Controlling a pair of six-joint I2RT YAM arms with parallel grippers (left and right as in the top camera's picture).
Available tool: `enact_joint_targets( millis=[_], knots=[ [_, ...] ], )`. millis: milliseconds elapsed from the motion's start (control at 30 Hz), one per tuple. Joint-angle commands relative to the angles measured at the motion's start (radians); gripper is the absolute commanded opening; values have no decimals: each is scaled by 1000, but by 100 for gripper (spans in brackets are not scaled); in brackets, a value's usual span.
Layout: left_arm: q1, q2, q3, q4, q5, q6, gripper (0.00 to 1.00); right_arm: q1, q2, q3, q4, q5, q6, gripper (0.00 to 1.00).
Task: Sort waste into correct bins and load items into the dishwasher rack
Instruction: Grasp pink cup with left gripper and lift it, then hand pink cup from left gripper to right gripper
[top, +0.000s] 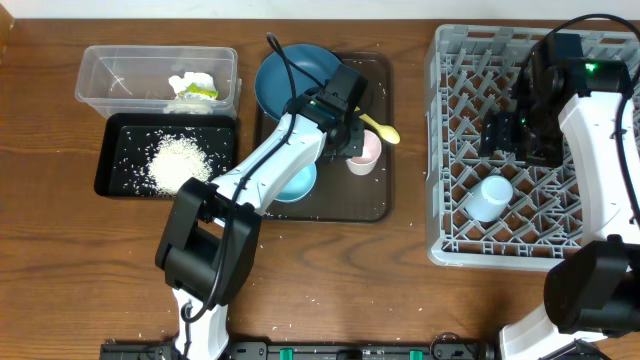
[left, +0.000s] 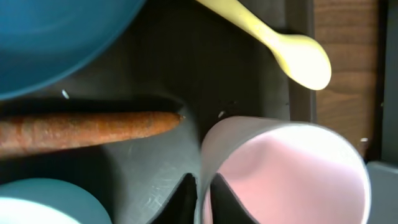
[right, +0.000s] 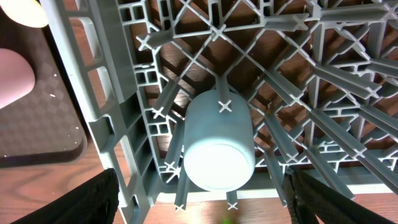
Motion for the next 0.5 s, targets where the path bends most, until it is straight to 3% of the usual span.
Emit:
enact_joint_targets(
  millis=[0, 267, 467],
  knots=[
    [-3, 5, 8, 1, 31, -1, 6, 5, -12, 17, 0, -1, -15, 83],
    [43, -18, 8, 3, 260, 0, 6, 7, -12, 17, 12, -59, -41, 82],
    [190, -69, 8, 3, 616, 0, 6, 8, -12, 17, 86, -486, -217, 81]
  ],
)
